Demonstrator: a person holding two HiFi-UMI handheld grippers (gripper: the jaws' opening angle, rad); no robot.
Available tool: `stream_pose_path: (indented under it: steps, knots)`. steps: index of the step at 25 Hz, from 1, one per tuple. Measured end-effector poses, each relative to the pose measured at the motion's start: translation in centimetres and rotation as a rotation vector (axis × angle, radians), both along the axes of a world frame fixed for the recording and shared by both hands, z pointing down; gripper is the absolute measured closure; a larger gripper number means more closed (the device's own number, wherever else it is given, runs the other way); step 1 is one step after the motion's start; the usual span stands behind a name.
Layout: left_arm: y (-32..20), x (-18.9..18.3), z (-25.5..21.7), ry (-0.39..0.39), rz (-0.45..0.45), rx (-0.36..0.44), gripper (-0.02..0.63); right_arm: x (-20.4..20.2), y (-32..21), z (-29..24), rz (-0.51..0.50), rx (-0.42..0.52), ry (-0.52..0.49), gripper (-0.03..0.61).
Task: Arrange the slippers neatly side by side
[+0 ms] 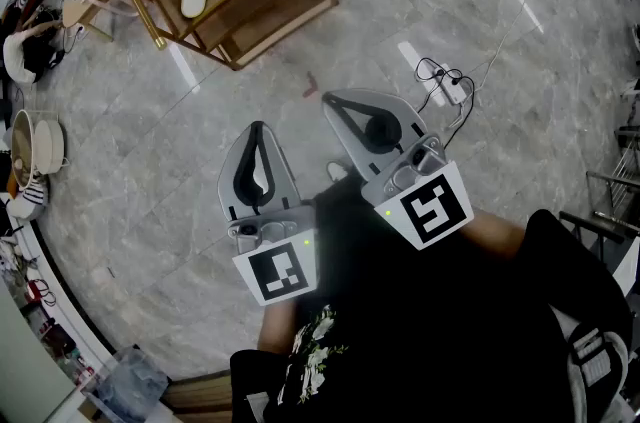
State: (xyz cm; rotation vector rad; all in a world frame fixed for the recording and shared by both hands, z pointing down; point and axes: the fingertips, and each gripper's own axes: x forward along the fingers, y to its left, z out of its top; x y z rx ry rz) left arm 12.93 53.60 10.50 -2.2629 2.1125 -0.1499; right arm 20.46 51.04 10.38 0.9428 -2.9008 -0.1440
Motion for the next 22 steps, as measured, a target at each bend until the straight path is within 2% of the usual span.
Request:
stream_pose_path:
  steps: [7, 12, 14, 18, 22]
  knots:
    - [-0.1, 0.4, 0.2, -0.003, -0.001, -0.001, 0.612, 0.2, 0.0, 0.0, -0.005, -0.002, -0.001, 0.581]
    - [0.0, 0.0, 0.2, 0.009, -0.001, -0.01, 0.612, -0.5, 0.7, -0.8, -0.056, 0.004, -0.062, 0.58]
    - [-0.2, 0.1, 0.3, 0.017, 0.005, -0.013, 0.612, -0.3, 0.6, -0.5, -0.042, 0.012, -0.041, 0.58]
    - [-0.9, 1.0, 1.1, 0.037, 0.029, -0.037, 0.612, 1.0, -0.4, 1.1, 0.008, -0.053, -0.022, 0.58]
    - [-1.9, 1.8, 1.8, 0.045, 0.041, -0.063, 0.612, 2.0, -1.8, 1.7, 0.036, -0.08, -0.023, 0.58]
